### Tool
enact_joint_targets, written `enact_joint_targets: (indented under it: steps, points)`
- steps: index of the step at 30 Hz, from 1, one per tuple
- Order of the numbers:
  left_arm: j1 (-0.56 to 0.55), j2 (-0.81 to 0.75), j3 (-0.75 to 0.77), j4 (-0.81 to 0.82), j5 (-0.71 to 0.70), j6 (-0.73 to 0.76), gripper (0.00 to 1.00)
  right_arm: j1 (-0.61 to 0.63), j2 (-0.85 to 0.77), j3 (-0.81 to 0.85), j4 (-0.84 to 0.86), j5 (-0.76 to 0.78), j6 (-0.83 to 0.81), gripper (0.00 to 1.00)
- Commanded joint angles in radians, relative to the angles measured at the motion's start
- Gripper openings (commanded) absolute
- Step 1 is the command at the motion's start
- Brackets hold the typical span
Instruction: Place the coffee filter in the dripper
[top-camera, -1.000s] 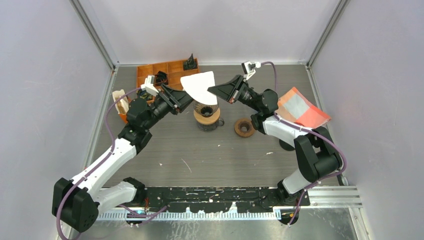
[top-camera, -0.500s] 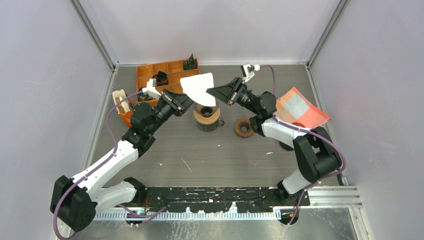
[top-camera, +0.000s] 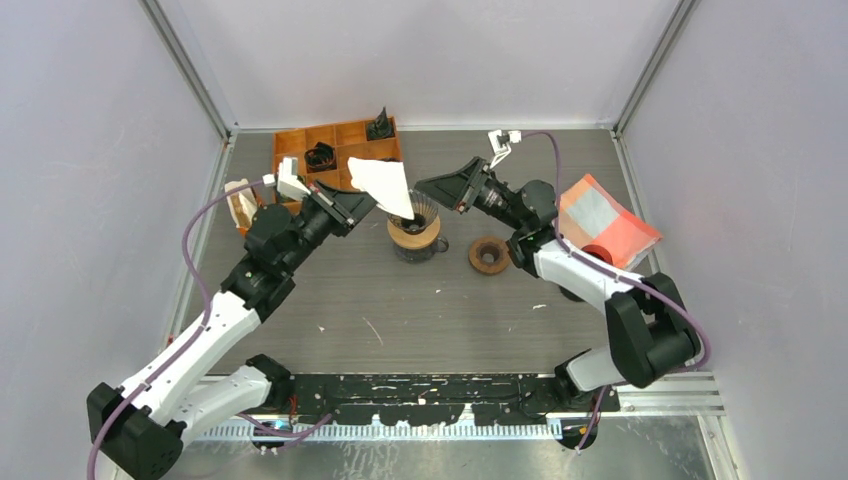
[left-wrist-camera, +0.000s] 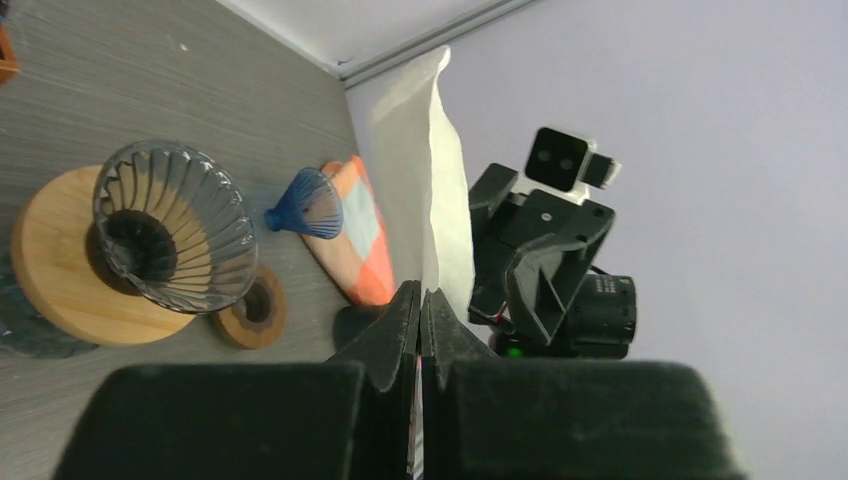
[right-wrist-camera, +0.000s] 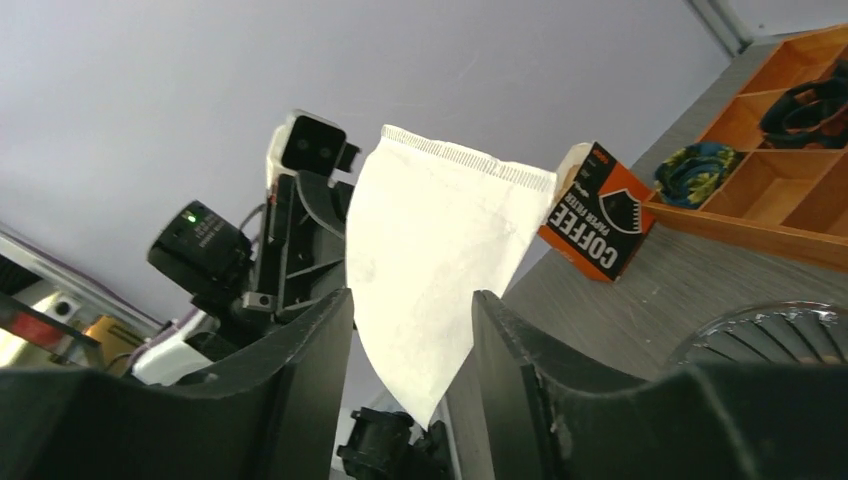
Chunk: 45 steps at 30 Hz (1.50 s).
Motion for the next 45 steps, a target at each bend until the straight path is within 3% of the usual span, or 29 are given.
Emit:
enact_joint_targets:
  steps: [1, 11, 24, 34, 43, 45]
  points:
    - [-0.004, -0.016, 0.131, -0.2, -0.035, 0.145, 0.0, 0.001, -0.108, 0.015, -0.175, 0.041, -0.204, 0.56]
    - [-0.01, 0.102, 0.39, -0.606, -0.024, 0.368, 0.0, 0.004, -0.228, 0.112, -0.6, 0.139, -0.531, 0.66]
    - [-0.119, 0.29, 0.704, -1.008, -0.244, 0.593, 0.0, 0.123, -0.251, 0.213, -0.859, 0.355, -0.773, 0.73]
    - [-0.304, 0.5, 0.948, -1.248, -0.558, 0.713, 0.0, 0.224, -0.225, 0.252, -0.894, 0.471, -0.782, 0.74]
    - [-0.374, 0.628, 1.071, -1.385, -0.81, 0.712, 0.0, 0.234, -0.234, 0.222, -0.866, 0.533, -0.689, 0.75]
    - [-0.38, 0.655, 1.104, -1.405, -0.811, 0.703, 0.0, 0.235, -0.225, 0.218, -0.86, 0.543, -0.663, 0.75]
